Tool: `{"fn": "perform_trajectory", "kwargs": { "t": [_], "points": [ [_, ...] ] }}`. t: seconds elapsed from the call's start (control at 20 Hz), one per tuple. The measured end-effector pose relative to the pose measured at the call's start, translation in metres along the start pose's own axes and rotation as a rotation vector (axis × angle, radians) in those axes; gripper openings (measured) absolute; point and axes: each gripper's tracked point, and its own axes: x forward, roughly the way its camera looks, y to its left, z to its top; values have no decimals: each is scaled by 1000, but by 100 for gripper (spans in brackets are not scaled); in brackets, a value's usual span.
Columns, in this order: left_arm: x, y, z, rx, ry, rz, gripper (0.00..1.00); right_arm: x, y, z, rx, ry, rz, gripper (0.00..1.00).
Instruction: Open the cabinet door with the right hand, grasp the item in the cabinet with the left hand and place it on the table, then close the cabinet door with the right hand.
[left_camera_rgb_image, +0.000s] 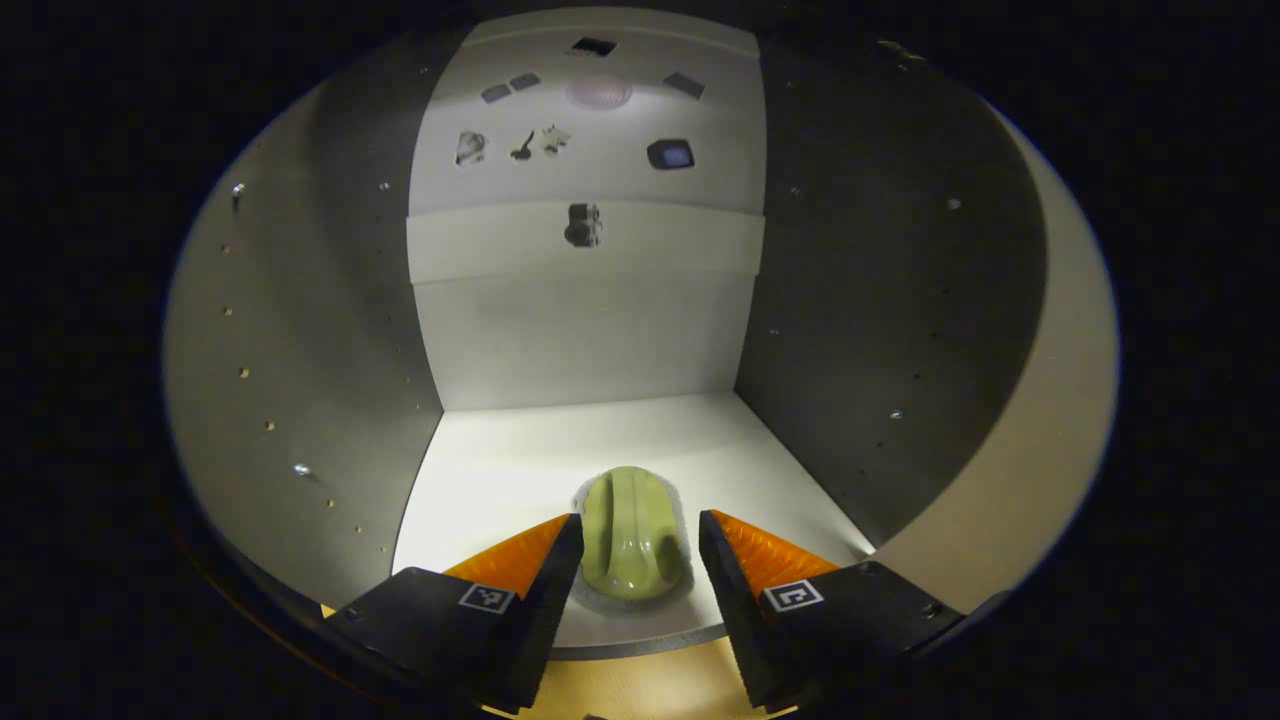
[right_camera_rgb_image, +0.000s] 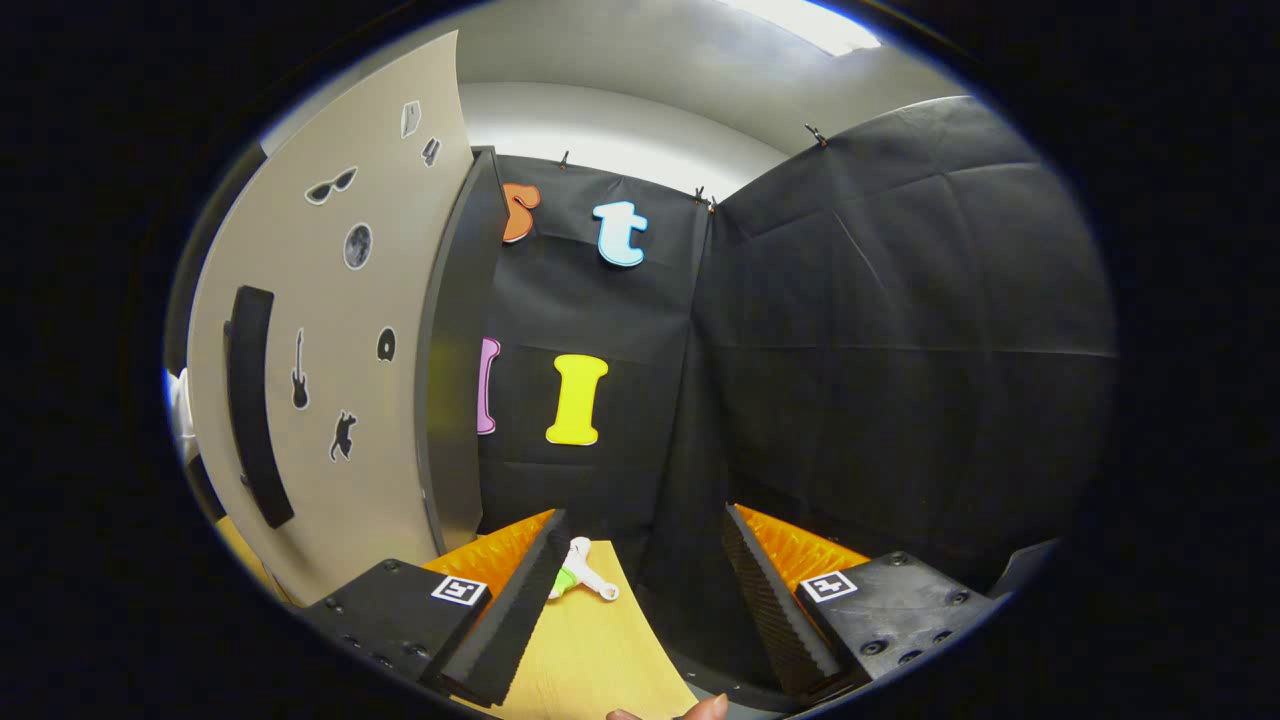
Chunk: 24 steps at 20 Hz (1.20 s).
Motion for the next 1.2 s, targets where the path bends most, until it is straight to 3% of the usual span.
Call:
{"fn": "perform_trajectory", "kwargs": {
  "t": [0.1, 0.4, 0.45, 0.5, 0.9, 1.2],
  "points": [
    [17, 0, -2, -32, 14, -14, 71, 3, -4, -2, -6, 4, -8, 98],
    [28, 0, -7, 37, 41, 13, 29, 5, -12, -6, 4, 19, -29, 97],
    [27, 0, -8, 56, 39, 20, 29, 4, -11, -6, 5, 16, -32, 98],
    [24, -2, -9, 72, 40, 17, 24, 2, -10, -5, 2, 15, -32, 98],
    [-51, -11, 0, 103, -46, -40, 20, -15, 16, 7, 11, -1, -9, 98],
    [-127, -11, -41, 98, -86, -69, 20, -33, 41, 19, 43, -15, 8, 97]
  ]
}}
